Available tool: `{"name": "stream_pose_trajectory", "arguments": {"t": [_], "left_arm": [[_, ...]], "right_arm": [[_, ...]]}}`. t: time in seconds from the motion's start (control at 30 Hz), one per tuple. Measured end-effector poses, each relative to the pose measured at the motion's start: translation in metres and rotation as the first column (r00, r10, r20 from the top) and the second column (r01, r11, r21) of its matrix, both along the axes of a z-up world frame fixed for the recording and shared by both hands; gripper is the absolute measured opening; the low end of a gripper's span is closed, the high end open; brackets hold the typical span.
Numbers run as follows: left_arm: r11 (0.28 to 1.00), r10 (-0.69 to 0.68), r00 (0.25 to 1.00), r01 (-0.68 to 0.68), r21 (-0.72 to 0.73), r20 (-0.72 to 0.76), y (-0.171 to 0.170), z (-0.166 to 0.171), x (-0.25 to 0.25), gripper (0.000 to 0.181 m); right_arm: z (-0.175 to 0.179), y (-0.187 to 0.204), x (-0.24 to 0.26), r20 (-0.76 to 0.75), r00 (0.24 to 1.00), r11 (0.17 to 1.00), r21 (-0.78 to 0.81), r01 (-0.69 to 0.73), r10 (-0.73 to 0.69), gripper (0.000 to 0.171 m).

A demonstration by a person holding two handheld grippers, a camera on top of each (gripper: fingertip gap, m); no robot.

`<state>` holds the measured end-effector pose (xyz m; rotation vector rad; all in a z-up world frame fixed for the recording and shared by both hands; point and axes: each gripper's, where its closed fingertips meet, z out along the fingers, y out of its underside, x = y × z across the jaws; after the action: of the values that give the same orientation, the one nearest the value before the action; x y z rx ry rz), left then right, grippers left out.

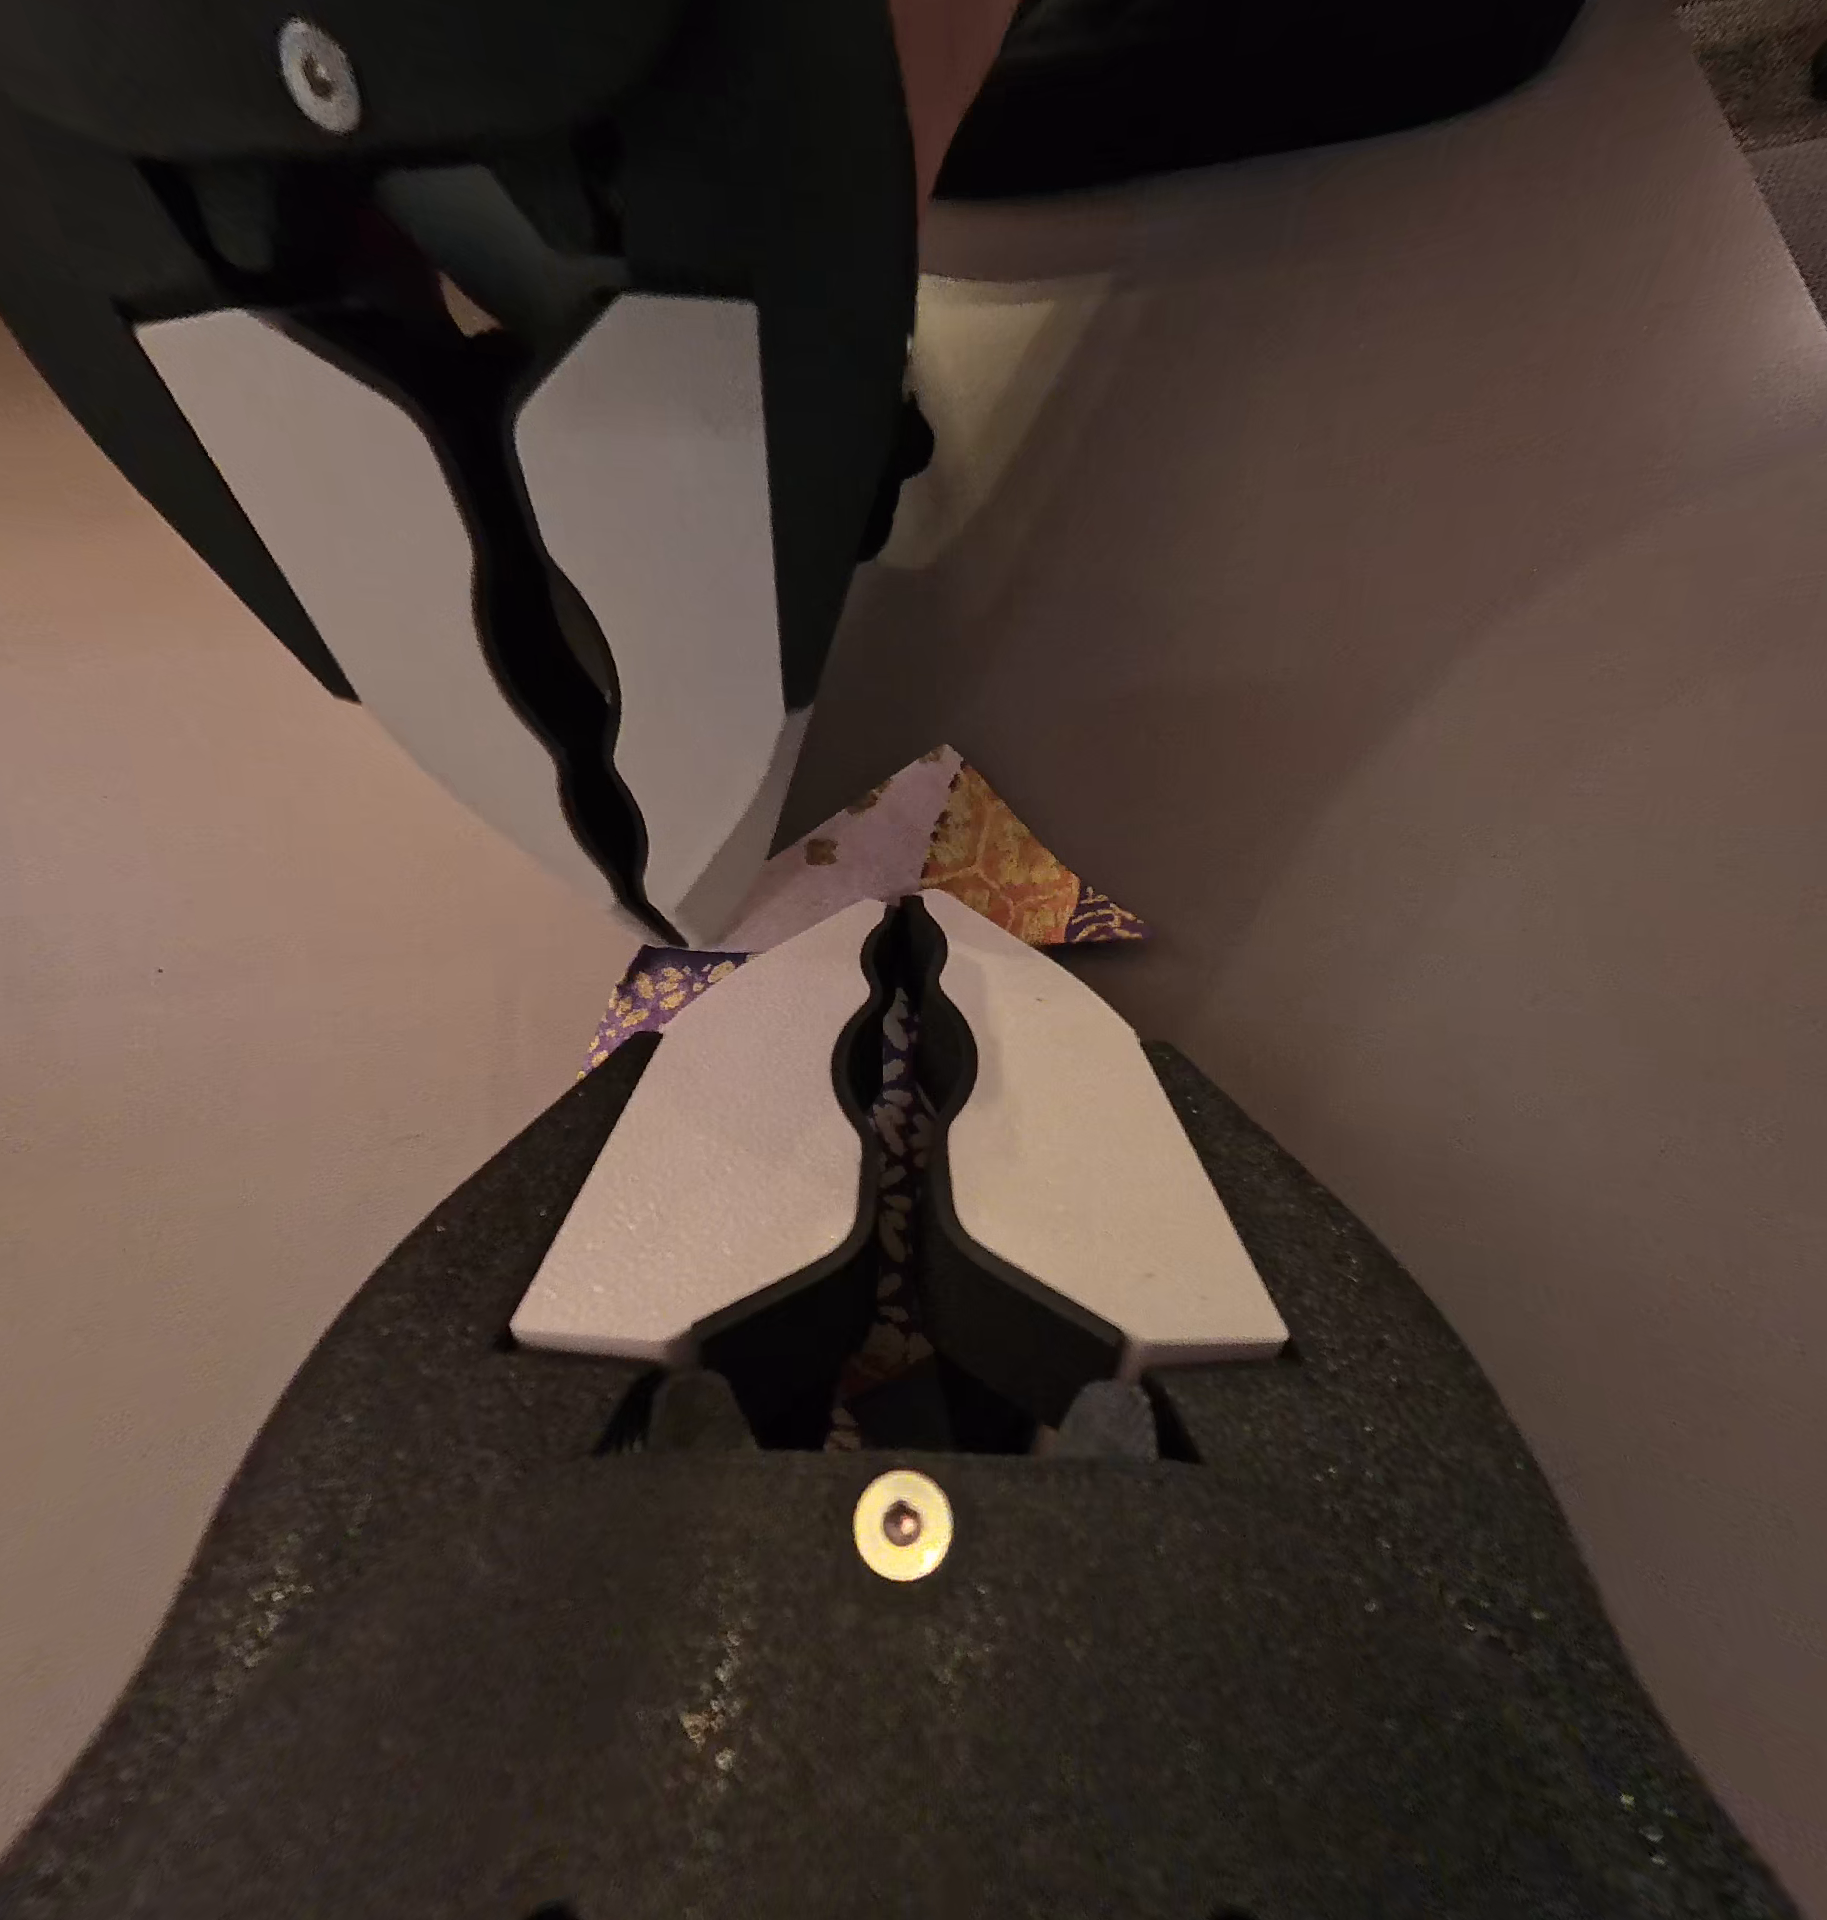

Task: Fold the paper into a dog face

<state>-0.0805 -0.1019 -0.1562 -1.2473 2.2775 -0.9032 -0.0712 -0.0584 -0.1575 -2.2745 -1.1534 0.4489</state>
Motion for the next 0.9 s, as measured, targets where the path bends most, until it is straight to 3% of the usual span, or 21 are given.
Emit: {"name": "stream_pose_trajectory", "arguments": {"t": [0.37,0.77,0.9], "left_arm": [[1.0,0.002,1.0,-0.002,0.004,-0.001,0.0,0.0,0.0,0.001],[1.0,0.008,1.0,-0.008,-0.009,-0.022,0.0,0.0,0.0,0.001],[1.0,0.004,1.0,-0.004,-0.001,-0.027,0.0,0.0,-0.001,0.001]], "right_arm": [[0.0,0.0,0.0,0.021,0.998,0.992,-0.111,0.065,-0.063,0.001],[0.015,0.009,0.004,-0.096,0.99,0.995,-0.03,0.096,-0.099,0.001],[0.009,0.005,0.002,-0.059,0.997,0.998,-0.028,0.055,-0.056,0.001]]}}
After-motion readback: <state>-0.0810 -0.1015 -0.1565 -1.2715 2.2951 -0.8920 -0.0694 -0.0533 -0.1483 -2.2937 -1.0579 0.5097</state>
